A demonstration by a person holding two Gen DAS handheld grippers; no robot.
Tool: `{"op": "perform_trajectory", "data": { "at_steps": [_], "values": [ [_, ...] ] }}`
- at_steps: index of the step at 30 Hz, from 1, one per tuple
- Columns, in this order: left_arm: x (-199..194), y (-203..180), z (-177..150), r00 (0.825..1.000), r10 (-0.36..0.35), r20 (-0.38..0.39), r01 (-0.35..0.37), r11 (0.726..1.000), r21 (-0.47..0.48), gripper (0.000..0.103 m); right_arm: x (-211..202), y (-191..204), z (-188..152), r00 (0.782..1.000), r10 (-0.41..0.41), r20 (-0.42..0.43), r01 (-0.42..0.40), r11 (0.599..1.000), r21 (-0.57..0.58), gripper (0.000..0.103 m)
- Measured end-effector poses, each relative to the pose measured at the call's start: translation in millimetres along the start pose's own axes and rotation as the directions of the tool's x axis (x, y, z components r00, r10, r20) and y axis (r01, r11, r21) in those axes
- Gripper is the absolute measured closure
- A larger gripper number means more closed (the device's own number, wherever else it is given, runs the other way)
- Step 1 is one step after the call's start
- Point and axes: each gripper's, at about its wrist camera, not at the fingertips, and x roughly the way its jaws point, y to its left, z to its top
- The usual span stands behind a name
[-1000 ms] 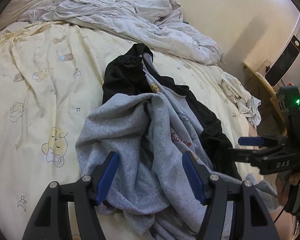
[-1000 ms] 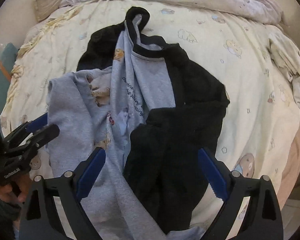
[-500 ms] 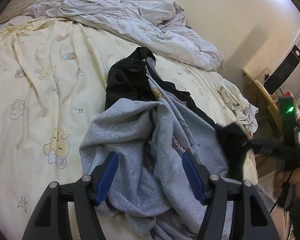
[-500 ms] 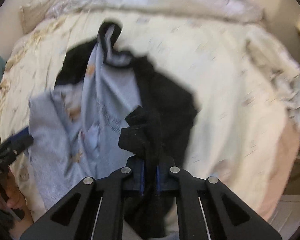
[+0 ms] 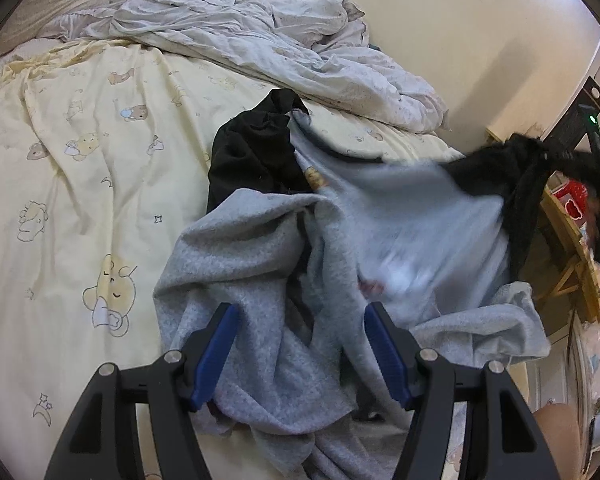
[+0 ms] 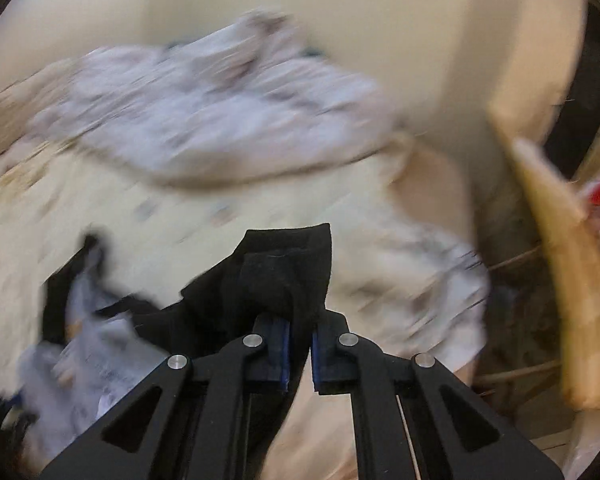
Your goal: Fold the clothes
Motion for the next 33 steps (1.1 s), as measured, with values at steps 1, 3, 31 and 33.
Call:
{"op": "perform_trajectory", "data": {
  "at_steps": [1,3,31,33],
  "values": [
    [1,0,0,1.000,0.003,-0.001,-0.003,1.000,0.003,0.036,9,-7,9,1.000,-0.030,0.003,0.030,0.999,0.011,0.096],
    [2,-1,-1,1.000,0.010,-0.003,-0.010,1.000,0.010,0.036,39,-16,26,0.998,-0.045,-0.035,0.046,0.999,0.018,0.096],
    [-8,-14,-14,1.000,0.024,-0.009,-0.023,0.997,0.067,0.036,-45,38,-101,0.950,0.224,-0.219,-0.251,0.962,-0.107,0.012],
    [-7,-19,-22,0.998,0.028,-0.048,-0.023,0.995,0.092,0.036,-67,51,-149,0.894,0.393,-0.215,-0.409,0.912,-0.032,0.012]
  ]
}}
